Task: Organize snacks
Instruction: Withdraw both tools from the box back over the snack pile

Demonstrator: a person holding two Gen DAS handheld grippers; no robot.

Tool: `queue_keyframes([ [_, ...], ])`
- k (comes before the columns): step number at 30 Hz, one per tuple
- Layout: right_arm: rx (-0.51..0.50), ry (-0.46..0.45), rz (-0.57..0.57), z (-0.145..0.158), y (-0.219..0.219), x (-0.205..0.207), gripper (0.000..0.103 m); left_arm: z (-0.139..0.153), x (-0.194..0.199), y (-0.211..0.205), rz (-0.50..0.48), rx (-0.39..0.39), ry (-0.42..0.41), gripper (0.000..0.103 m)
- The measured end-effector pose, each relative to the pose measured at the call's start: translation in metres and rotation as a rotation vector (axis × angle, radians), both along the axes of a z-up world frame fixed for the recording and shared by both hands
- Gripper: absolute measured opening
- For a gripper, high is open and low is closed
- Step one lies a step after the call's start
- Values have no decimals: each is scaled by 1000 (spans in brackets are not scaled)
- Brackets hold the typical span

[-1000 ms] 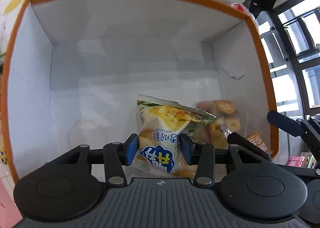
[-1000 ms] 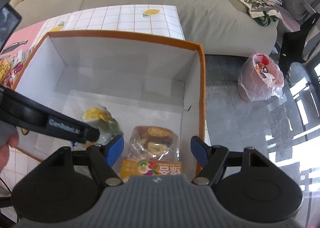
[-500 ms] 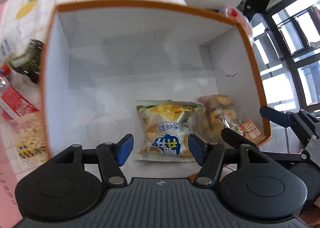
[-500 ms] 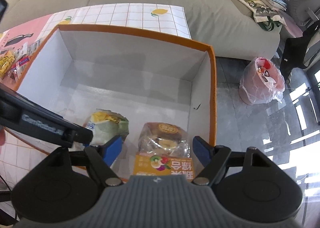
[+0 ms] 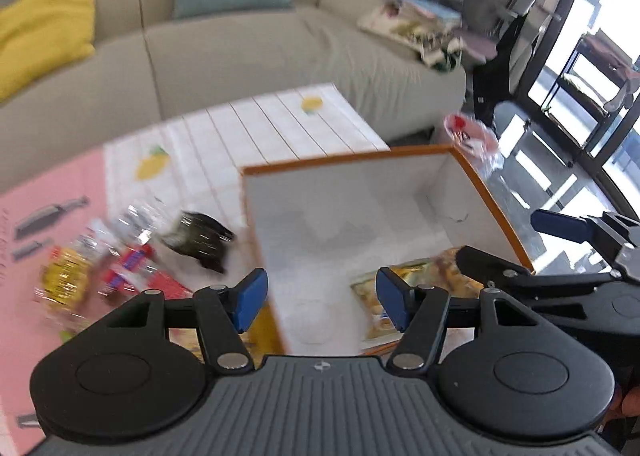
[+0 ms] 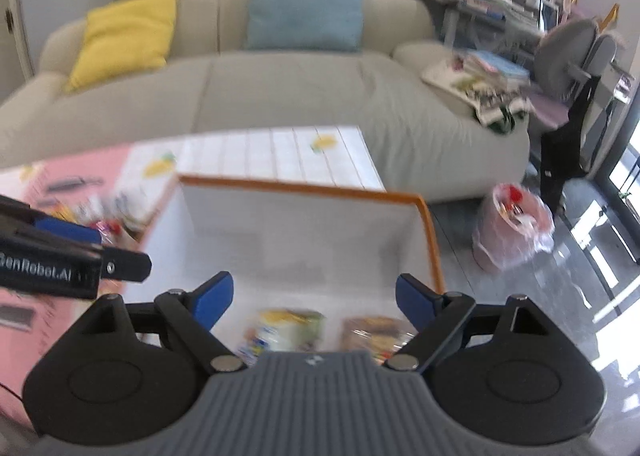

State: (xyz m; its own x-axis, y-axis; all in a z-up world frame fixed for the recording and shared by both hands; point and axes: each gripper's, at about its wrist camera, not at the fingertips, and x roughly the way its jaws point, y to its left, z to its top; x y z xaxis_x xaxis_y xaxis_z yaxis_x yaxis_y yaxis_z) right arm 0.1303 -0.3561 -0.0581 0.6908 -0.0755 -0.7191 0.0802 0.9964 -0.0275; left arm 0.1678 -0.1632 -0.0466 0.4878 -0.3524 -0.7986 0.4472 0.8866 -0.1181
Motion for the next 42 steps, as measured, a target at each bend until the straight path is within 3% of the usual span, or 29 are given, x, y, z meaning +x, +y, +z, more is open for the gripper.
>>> queue_keyframes([
  [4, 62, -71, 12, 11, 33, -7, 96, 17, -18, 35, 29, 17, -73, 73],
  [10, 155, -132, 8, 13, 89, -19, 96, 25, -38, 96, 130, 32, -133, 73],
  [13, 164, -120, 10, 9, 103, -20, 96, 21, -45, 125, 180, 24, -133, 73],
  [19, 122, -114, 71, -5, 153, -28, 96, 7, -60, 177, 279, 25, -137, 73],
  [24, 16, -231, 138, -15, 189, -46, 96, -14, -74, 200, 326, 56, -155, 73],
  [28, 47, -173, 230, -25, 207, -42, 96, -29, -76, 210, 348, 53, -110, 73],
  [33, -5, -99, 288, -43, 227, -36, 95, -44, -68, 224, 353, 0, -22, 73],
  [40, -67, -42, 332, -78, 244, -19, 79, -68, -51, 224, 348, 5, -13, 75],
  [42, -69, -19, 325, -88, 246, -10, 79, -75, -44, 223, 355, 6, -3, 75],
])
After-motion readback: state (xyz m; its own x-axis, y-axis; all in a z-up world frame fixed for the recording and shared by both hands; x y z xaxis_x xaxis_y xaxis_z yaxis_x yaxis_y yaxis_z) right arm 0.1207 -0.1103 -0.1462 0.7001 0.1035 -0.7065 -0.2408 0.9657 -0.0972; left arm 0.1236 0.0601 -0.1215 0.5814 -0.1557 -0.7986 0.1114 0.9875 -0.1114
